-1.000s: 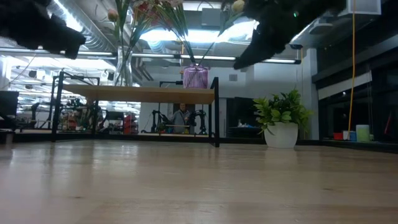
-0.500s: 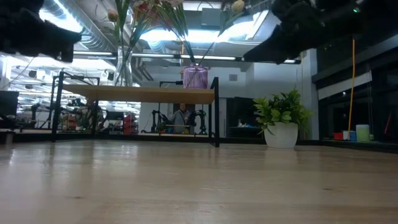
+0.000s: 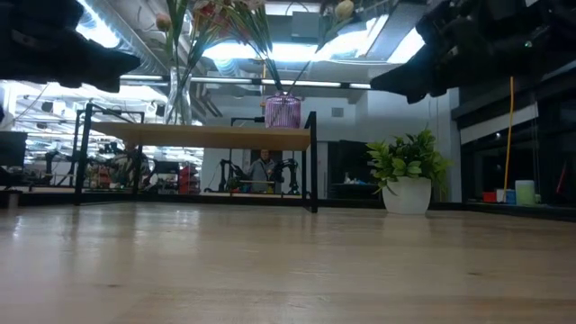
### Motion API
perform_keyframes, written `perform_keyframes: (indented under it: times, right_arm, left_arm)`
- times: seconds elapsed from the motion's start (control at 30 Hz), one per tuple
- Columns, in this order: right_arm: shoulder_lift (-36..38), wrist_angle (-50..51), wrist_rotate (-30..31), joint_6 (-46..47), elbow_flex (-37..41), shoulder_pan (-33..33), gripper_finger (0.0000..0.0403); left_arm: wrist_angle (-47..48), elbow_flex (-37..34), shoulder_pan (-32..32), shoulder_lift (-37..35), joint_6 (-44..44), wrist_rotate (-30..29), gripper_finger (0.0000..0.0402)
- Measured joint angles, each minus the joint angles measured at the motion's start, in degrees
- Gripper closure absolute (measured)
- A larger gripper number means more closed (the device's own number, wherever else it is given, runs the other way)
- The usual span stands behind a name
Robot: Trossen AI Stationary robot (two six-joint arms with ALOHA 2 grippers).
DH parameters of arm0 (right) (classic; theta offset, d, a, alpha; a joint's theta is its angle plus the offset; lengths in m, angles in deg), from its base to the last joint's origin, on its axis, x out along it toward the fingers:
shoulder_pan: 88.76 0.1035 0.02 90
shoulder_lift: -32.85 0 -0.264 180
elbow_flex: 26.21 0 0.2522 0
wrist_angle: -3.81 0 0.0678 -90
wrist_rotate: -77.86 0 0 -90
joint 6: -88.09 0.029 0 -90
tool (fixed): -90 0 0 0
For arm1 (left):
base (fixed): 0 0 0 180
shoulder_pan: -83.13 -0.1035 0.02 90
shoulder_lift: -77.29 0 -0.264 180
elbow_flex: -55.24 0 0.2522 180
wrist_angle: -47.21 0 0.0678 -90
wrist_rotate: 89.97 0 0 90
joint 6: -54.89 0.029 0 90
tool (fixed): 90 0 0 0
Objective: Pick and place flowers into a vace then onto a shelf
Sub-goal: Return to Home Position
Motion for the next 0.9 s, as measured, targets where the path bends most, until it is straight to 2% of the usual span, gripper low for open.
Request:
perform_keyframes:
  times: [0.13,0.3,0.43,0.67,0.9]
  right_arm:
    - [0.0,0.0,-4.1,-0.9,0.2,-3.1,0.0398]
    - [0.0,-1.7,-4.7,-1.8,0.2,-5.7,0.0398]
    - [0.0,-2.6,-5.4,-2.4,0.2,-6.2,0.0398]
    - [0.0,-4.5,-5.8,-4.2,0.2,-6.5,0.0398]
    - [0.0,-5.5,-7.7,-1.4,0.6,-8.8,0.0398]
  left_arm:
    - [-0.2,-0.1,-7.4,0.0,-0.6,6.6,0.04]
    - [-1.1,-0.8,-15.4,0.0,-3.0,14.1,0.04]
    - [-2.5,-0.8,-19.4,0.0,-3.1,19.3,0.04]
    - [-2.2,-0.8,-23.9,0.0,-3.5,17.3,0.0399]
    - [-2.3,-0.8,-26.7,0.0,-6.0,17.3,0.0399]
